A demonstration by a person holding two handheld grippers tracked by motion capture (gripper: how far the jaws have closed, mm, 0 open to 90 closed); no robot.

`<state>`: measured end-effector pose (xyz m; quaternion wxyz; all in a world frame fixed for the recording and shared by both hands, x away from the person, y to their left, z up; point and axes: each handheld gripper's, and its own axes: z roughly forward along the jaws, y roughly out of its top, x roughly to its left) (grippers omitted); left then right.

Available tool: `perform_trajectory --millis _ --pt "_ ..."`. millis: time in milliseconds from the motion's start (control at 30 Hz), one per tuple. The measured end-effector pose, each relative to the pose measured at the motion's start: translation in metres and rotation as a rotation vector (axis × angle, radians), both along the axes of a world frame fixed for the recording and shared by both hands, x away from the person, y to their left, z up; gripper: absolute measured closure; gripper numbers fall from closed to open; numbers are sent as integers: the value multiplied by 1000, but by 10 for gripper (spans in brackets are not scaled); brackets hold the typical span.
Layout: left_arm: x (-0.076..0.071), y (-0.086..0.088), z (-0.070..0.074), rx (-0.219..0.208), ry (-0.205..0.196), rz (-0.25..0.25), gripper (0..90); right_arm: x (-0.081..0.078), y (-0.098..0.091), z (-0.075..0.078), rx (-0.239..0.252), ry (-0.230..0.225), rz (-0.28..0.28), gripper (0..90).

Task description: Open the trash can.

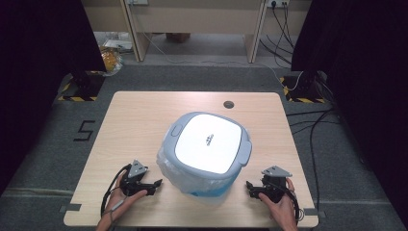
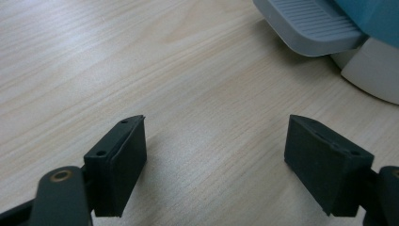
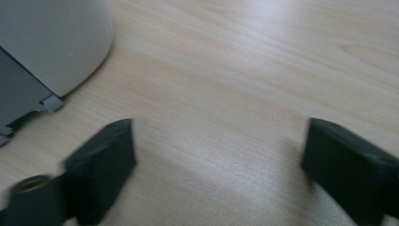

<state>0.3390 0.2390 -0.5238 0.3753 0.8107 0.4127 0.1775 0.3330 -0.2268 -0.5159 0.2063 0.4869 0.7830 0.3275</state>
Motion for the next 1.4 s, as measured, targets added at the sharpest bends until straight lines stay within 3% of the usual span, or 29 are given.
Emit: perform_trajectory --millis 100,133,200,267,300,400,500,667,733,867,1000,1067,1167,1200,1300,1333,1400 --pt "1 1 1 -4 3 2 222 -3 -1 3 36 -2 -4 184" --pt "2 1 1 -11 -3 8 224 -5 -1 6 51 -11 -11 133" --pt "5 1 2 -27 -15 28 227 -11 0 12 51 -47 -11 176" --pt "7 0 4 -37 -33 41 227 -26 5 22 71 -76 3 151" --pt "9 0 6 -41 -41 46 227 -26 5 22 71 -76 3 151" --pt "23 -7 14 -82 -75 64 226 -49 16 32 88 -107 45 150" --pt "34 -14 17 -96 -84 64 227 -58 23 37 102 -117 74 149" --pt "49 -29 18 -89 -80 46 229 -69 40 51 133 -151 136 149" --pt "51 -32 16 -78 -73 36 233 -74 49 57 150 -164 184 149" --pt "52 -36 8 -56 -66 31 248 -79 61 65 184 -188 221 149" --pt "53 -36 8 -62 -61 32 246 -81 69 69 205 -209 250 147" --pt "53 -36 8 -62 -60 33 251 -80 74 69 208 -222 241 135" --pt "52 -36 8 -71 -50 37 260 -77 77 67 207 -239 247 42" --pt "52 -37 8 -74 -48 38 286 -75 78 67 201 -233 219 5" --pt "51 -38 8 -73 -48 35 307 -73 77 67 197 -235 205 6" --pt "51 -40 8 -72 -45 32 308 -71 71 67 187 -246 169 6" --pt "51 -42 8 -65 -48 29 308 -70 69 67 181 -251 153 6"
